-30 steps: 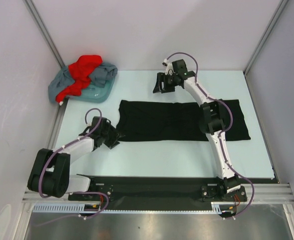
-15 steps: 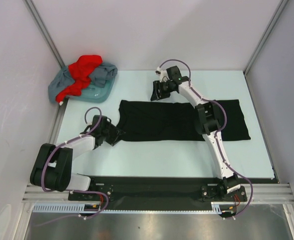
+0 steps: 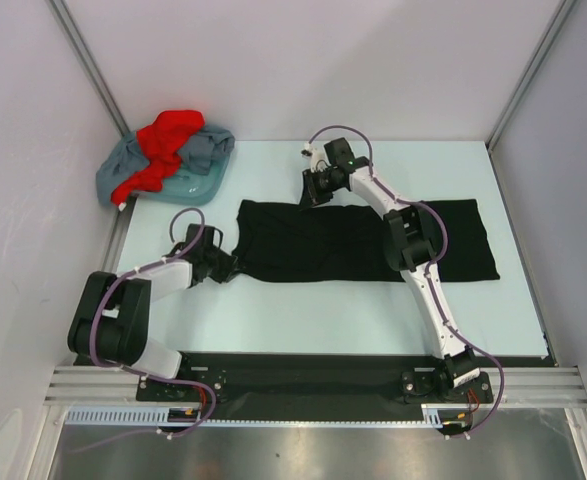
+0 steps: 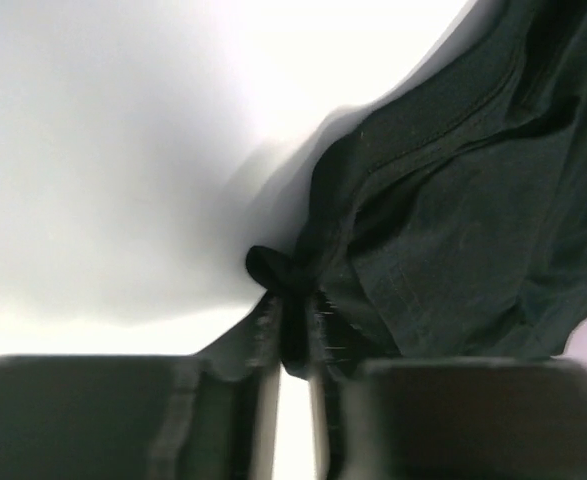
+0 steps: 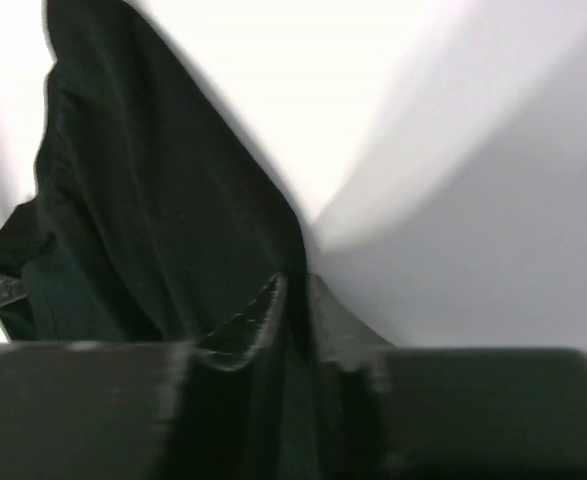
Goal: Fold and stack the t-shirts
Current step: Fold the tshirt
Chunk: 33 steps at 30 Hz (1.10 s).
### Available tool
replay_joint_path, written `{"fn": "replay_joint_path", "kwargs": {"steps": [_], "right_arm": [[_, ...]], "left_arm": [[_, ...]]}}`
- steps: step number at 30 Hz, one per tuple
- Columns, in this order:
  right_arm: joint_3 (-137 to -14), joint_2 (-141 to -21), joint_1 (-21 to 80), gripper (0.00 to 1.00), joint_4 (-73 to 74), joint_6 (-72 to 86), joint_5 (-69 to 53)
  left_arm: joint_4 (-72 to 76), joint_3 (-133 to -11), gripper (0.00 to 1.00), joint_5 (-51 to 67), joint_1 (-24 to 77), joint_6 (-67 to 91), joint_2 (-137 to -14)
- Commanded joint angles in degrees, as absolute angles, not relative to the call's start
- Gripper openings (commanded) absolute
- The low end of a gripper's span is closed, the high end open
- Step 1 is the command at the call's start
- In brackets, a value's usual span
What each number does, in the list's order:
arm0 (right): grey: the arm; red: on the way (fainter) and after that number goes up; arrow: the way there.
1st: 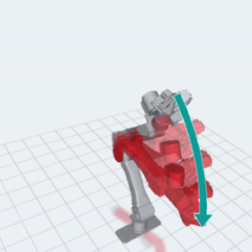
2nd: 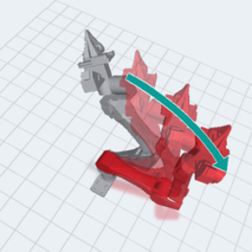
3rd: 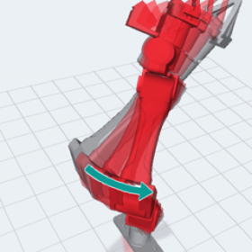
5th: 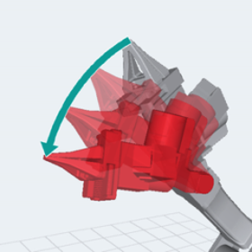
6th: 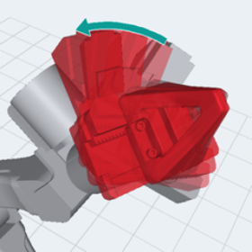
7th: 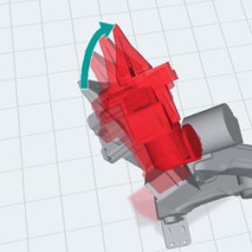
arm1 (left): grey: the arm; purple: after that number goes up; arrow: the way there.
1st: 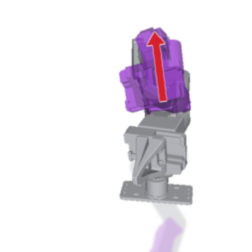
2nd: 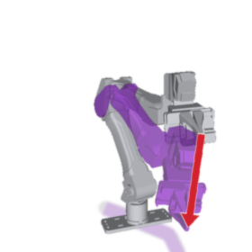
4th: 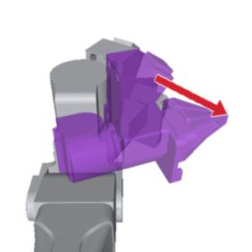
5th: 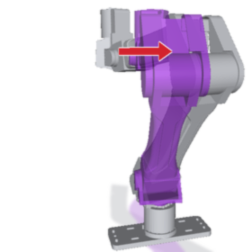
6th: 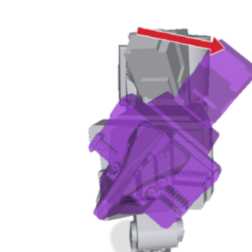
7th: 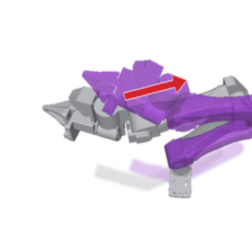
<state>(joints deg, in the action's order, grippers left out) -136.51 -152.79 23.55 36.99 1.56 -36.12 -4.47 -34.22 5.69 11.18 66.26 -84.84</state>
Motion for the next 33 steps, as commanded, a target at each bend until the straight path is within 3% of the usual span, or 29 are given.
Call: {"fn": "replay_joint_path", "kwargs": {"steps": [1,6,11,21,24,27,29,30,33], "right_arm": [[-136.23,-155.57,24.79,0.08,39.47,2.45,-31.74],[-134.48,-153.99,24.35,0.00,34.65,6.67,-23.93],[-134.82,-152.40,21.63,0.00,28.67,11.42,-17.58],[-140.89,-156.62,16.00,0.00,20.13,19.33,-19.33],[-140.98,-156.71,15.82,0.04,18.55,20.21,-19.07],[-142.03,-156.62,15.56,0.14,18.02,20.48,-18.90],[-144.31,-156.45,15.12,0.23,19.15,20.57,-18.81],[-145.45,-156.27,14.86,0.33,20.12,20.57,-18.20],[-147.74,-153.82,12.58,0.48,23.72,23.01,-18.37]], "left_arm": [[-9.40,-36.29,0.14,0.09,10.28,61.97,-86.40],[-12.65,-46.19,0.00,-4.39,10.28,54.59,-90.69],[-12.83,-57.37,0.00,-6.41,10.46,48.96,-97.28],[-16.26,-83.21,0.01,-10.90,10.20,43.16,-115.30],[-16.61,-91.64,0.03,-10.37,10.11,40.27,-119.87],[-16.96,-95.70,0.07,-7.83,10.11,39.38,-124.18],[-17.22,-97.64,0.17,-6.60,10.11,38.76,-125.15],[-17.57,-97.39,0.26,-5.98,10.11,38.59,-124.90],[-17.75,-92.66,0.48,-6.59,10.11,38.50,-120.51]]}}
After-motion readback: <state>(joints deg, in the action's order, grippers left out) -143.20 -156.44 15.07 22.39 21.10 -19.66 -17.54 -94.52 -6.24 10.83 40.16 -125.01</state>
